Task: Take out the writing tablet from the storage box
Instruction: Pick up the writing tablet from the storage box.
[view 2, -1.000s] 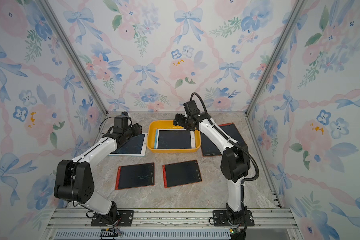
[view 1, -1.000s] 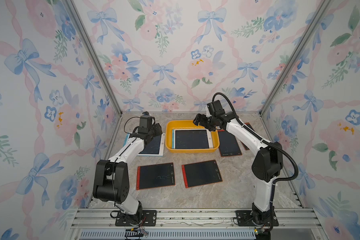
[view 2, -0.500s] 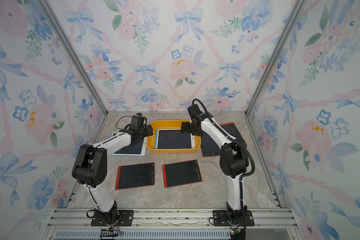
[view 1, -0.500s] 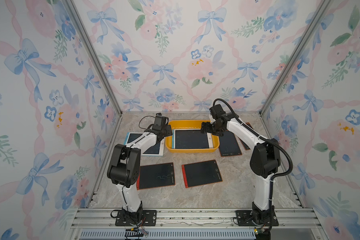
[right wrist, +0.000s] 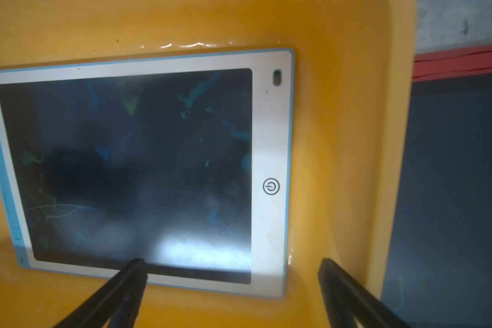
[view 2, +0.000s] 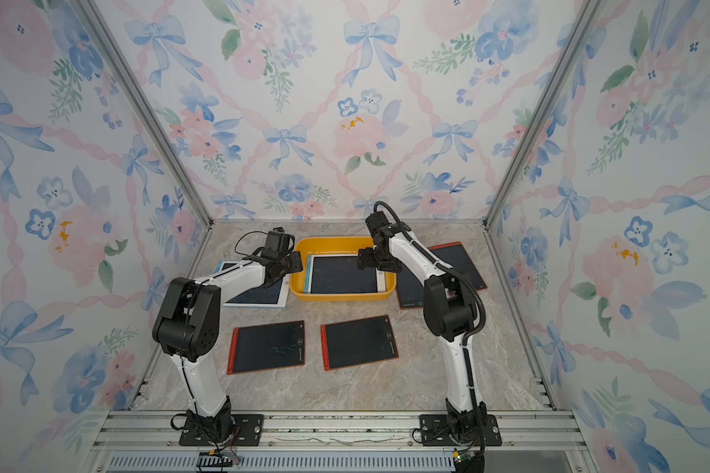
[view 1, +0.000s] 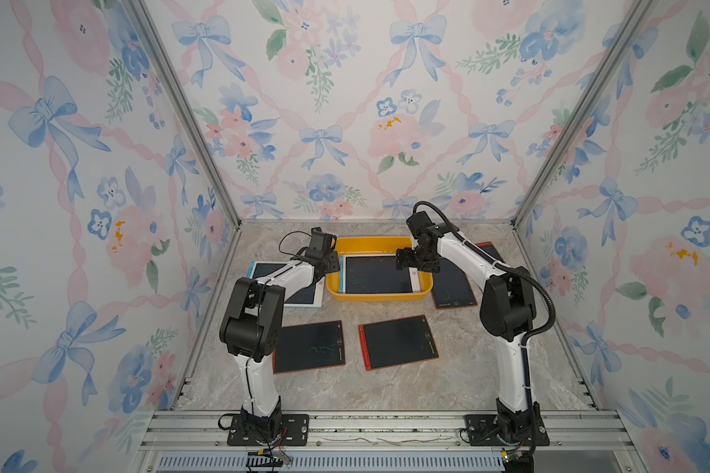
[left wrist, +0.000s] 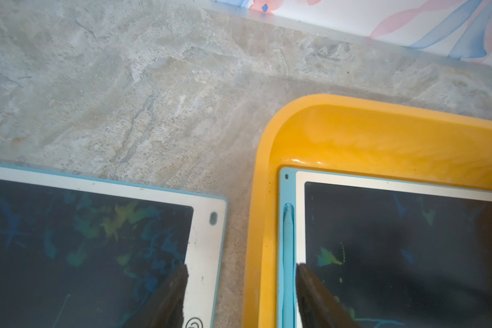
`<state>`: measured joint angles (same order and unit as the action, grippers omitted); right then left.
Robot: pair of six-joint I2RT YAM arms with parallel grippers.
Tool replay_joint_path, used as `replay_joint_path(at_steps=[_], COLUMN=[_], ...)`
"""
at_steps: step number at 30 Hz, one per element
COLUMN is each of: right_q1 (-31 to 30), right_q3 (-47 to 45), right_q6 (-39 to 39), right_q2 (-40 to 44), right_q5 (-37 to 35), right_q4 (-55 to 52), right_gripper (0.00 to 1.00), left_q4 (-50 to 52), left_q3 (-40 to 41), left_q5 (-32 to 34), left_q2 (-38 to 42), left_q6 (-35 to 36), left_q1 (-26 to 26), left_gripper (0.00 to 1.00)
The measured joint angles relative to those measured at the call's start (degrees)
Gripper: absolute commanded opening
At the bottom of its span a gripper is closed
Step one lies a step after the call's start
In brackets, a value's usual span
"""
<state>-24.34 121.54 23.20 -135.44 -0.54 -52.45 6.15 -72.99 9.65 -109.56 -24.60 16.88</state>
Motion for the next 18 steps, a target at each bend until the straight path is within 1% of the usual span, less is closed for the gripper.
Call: replay_joint_path(at_steps=[2, 6, 7, 15, 18], right_q1=[0.0, -0.1, -0.1, -0.5, -0.6], right_q3=[1.3, 3.3, 3.7, 5.9, 7.0], right_q6=[-0.4, -0.6, -0.6, -0.6, -0.6], right_q2=[-1.0, -3.1, -3.7, -7.5, -8.7], right_q5=[-0.7, -1.7, -1.8, -1.9, -2.4], right_q4=[-0.7, -1.2, -1.4, -2.1, -2.5], right_gripper=[0.97, 0.97, 0.97, 0.97, 0.97], left_q4=[0.2, 0.3, 0.3, 0.2, 0.2], left_q3=[0.0, -0.1, -0.1, -0.1, -0.1], left_q5=[0.2, 0.5, 0.5, 1.0, 1.0], left_q2=[-0.4, -0.9, -0.9, -1.4, -1.4], left_q6=[0.4, 0.4, 0.4, 0.6, 0.6], left_q1=[0.1, 0.4, 0.4, 0.7, 1.1], left_gripper=[0.47, 0.45, 0.43, 0.21, 0.11])
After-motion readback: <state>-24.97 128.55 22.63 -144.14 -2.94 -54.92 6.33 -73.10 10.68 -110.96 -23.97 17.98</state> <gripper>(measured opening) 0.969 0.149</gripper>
